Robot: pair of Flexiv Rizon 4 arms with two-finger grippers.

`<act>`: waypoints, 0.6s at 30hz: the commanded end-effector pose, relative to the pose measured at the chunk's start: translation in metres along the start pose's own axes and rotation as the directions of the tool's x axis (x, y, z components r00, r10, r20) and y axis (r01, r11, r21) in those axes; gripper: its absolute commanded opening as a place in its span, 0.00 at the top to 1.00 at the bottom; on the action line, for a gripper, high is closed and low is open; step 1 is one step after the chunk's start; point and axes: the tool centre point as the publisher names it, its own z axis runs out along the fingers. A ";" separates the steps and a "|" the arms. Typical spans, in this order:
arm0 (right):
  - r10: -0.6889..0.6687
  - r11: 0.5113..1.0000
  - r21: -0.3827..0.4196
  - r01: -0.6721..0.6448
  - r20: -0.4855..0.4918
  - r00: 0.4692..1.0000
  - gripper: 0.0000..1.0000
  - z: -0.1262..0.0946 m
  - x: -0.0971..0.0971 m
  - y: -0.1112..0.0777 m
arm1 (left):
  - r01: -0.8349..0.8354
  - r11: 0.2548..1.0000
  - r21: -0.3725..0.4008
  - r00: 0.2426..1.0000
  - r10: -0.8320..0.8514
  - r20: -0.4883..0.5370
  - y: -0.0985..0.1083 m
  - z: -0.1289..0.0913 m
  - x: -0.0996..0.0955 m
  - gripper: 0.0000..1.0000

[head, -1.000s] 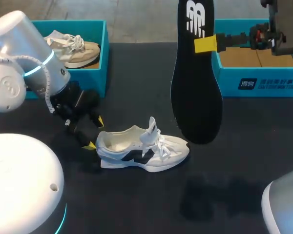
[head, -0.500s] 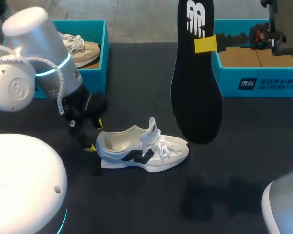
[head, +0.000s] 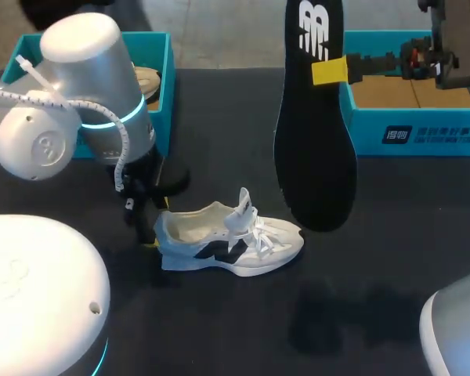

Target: Take the shoe out of the shoebox, open the shoe tongue, remove and reinsert the insole, then place the shoe into the shoebox

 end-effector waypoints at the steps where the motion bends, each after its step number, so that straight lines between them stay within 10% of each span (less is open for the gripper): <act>1: 0.002 1.000 0.005 -0.002 0.001 1.000 1.00 0.003 0.000 0.003 | -0.004 1.000 -0.028 1.000 0.004 0.014 -0.003 -0.002 0.002 0.00; 18: 0.002 1.000 0.005 -0.002 0.001 1.000 1.00 0.003 0.000 0.003 | -0.004 1.000 -0.028 1.000 0.004 0.014 -0.003 -0.002 0.002 0.00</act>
